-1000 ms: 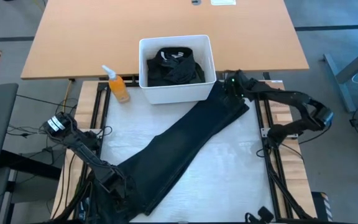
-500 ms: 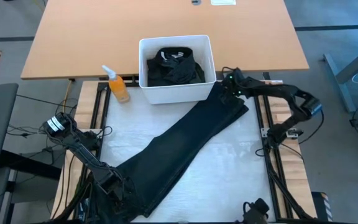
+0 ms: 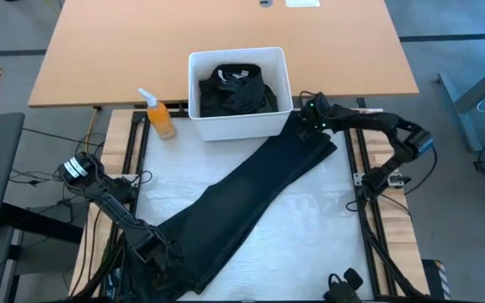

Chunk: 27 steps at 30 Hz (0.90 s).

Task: Fold laundry
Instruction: Fold the dark blue jeans from the white laundry organizer

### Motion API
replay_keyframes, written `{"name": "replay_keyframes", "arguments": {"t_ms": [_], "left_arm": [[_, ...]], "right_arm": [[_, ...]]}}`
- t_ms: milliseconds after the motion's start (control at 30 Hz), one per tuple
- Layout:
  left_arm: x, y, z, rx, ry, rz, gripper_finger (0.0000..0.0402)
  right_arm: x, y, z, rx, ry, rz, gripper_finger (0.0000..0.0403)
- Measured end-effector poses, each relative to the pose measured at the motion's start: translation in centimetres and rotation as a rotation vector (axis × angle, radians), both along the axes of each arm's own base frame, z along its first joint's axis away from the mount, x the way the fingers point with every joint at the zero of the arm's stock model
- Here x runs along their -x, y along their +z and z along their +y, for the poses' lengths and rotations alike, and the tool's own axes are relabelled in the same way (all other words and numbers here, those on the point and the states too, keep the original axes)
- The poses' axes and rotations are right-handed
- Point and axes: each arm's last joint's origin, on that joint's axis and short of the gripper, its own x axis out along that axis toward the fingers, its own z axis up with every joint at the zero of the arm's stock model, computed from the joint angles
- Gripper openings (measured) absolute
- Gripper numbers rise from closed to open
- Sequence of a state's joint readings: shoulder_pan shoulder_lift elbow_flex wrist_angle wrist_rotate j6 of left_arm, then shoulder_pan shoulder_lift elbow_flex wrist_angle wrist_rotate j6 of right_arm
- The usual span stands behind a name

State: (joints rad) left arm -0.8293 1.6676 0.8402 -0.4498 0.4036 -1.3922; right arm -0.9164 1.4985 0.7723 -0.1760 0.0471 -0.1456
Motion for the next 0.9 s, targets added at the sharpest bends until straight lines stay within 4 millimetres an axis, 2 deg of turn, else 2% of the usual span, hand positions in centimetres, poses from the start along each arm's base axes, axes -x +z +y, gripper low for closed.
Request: {"name": "replay_keyframes", "arguments": {"t_ms": [133, 300, 533, 733, 900], "left_arm": [[0.0, 0.0, 0.0, -0.008, 0.004, -0.01, 0.0217], [0.0, 0.0, 0.0, -0.01, -0.001, -0.016, 0.0217], [-0.5, -0.1, 0.5, -0.009, -0.004, -0.023, 0.0217], [-0.7, 0.0, 0.7, -0.002, -0.025, -0.034, 0.0217], [-0.7, 0.0, 0.7, -0.008, -0.025, -0.041, 0.0217]], "right_arm": [[0.9, 3.2, 2.3, 0.022, 0.027, -0.015, 0.0019], [2.3, 7.3, 7.6, 0.024, 0.155, -0.038, 0.0009], [3.9, 11.9, 16.5, -0.104, 0.535, -0.406, 0.0009], [5.8, 14.1, 22.8, -0.323, 0.854, -0.643, 0.0009], [6.2, 14.1, 27.1, -0.526, 1.079, -0.69, 0.0009]]}}
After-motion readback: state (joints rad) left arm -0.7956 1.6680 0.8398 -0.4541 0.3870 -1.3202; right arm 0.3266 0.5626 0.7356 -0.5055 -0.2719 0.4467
